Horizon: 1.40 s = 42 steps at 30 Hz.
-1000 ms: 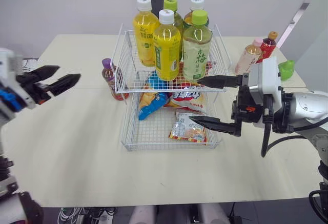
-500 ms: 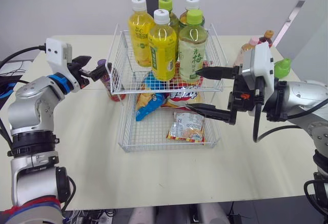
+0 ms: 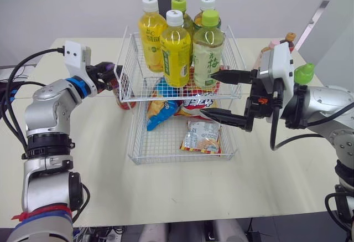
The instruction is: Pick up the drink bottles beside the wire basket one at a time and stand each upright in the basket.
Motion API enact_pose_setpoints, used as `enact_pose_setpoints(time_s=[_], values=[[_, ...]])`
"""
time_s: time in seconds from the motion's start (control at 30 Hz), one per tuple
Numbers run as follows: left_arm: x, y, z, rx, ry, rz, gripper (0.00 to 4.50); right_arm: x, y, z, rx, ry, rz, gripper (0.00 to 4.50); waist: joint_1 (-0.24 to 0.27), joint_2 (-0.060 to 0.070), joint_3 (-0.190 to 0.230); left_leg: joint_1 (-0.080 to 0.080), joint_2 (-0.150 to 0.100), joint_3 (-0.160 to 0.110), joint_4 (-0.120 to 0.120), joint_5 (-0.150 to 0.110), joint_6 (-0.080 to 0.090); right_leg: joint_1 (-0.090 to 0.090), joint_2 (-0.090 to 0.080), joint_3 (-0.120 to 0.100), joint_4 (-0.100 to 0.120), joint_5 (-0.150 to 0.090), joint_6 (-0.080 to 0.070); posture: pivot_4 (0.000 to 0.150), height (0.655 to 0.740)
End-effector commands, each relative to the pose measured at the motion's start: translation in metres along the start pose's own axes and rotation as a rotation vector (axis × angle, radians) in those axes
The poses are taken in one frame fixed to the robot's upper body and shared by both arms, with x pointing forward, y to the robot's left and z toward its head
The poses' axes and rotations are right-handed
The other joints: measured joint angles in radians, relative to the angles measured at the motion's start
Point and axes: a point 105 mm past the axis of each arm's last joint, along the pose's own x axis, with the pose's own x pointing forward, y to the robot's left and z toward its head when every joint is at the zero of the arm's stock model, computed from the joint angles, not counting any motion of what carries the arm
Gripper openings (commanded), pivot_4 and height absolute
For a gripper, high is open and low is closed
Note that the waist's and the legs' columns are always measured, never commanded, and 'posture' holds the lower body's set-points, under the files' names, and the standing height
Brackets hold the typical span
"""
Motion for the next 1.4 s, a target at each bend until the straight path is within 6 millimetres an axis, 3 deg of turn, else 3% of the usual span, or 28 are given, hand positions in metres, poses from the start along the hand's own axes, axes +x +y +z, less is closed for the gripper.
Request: enact_pose_setpoints(time_s=[0.03, 0.2, 0.5, 0.63, 0.87, 1.17, 1.2, 1.3, 1.4], values=[[0.002, -0.004, 0.01, 0.028, -0.026, -0.018, 1.33, -0.001, -0.001, 0.011, -0.048, -0.027, -0.007, 4.5, 0.0, 0.0, 0.0, 0.0, 0.0, 0.0, 0.0, 0.0, 0.0, 0.0, 0.0, 0.0, 0.0, 0.0, 0.0, 0.15, 0.7308], [-0.008, -0.003, 0.019, 0.046, -0.05, -0.017, 1.33, -0.001, -0.002, 0.012, -0.055, -0.032, -0.01, 4.5, 0.0, 0.0, 0.0, 0.0, 0.0, 0.0, 0.0, 0.0, 0.0, 0.0, 0.0, 0.0, 0.0, 0.0, 0.0, 0.15, 0.7308], [-0.048, -0.001, 0.043, 0.09, -0.065, 0.0, 1.33, -0.007, -0.005, 0.021, -0.056, -0.072, -0.027, 4.5, -0.003, 0.0, 0.0, 0.0, 0.001, -0.001, -0.001, 0.0, 0.0, -0.001, -0.001, 0.001, 0.0, 0.0, 0.0, 0.15, 0.7308], [-0.073, -0.01, 0.07, 0.131, -0.052, -0.092, 1.33, -0.007, -0.007, 0.019, -0.052, -0.071, -0.032, 4.5, -0.002, -0.001, 0.001, 0.0, 0.001, -0.001, -0.001, 0.0, 0.0, -0.001, -0.001, 0.0, 0.0, 0.0, 0.0, 0.15, 0.7308], [-0.111, -0.001, 0.135, 0.213, -0.055, -0.126, 1.33, -0.003, -0.015, 0.013, -0.06, -0.062, -0.039, 4.5, -0.003, 0.0, 0.001, 0.0, 0.001, 0.0, -0.001, 0.0, 0.0, -0.001, 0.003, 0.0, -0.001, 0.0, 0.0, 0.15, 0.7308], [-0.13, -0.021, 0.203, 0.202, -0.099, -0.25, 1.33, 0.008, -0.002, 0.012, -0.049, -0.106, 0.044, 4.5, -0.003, -0.001, 0.001, -0.001, 0.002, 0.0, -0.001, 0.0, 0.0, 0.0, 0.006, 0.001, -0.001, -0.001, 0.0, 0.15, 0.7308], [-0.131, -0.023, 0.208, 0.205, -0.1, -0.258, 1.33, 0.002, 0.0, 0.016, -0.056, -0.107, 0.05, 4.5, -0.004, -0.001, 0.002, -0.001, 0.002, -0.001, -0.001, 0.0, 0.0, -0.001, 0.006, 0.0, -0.001, -0.001, 0.0, 0.15, 0.7308], [-0.133, -0.027, 0.224, 0.238, -0.101, -0.273, 1.33, -0.043, 0.006, 0.044, -0.104, -0.1, 0.067, 4.5, 0.003, 0.004, 0.006, -0.003, 0.002, -0.001, -0.001, 0.0, 0.0, -0.001, 0.006, 0.0, -0.001, -0.001, 0.0, 0.15, 0.7308], [-0.135, -0.027, 0.233, 0.254, -0.103, -0.278, 1.33, -0.051, 0.011, 0.048, -0.116, -0.091, 0.076, 4.5, -0.002, 0.002, 0.005, -0.002, 0.001, 0.0, -0.002, -0.001, 0.001, -0.001, 0.005, 0.0, -0.002, -0.002, 0.001, 0.15, 0.7308]])
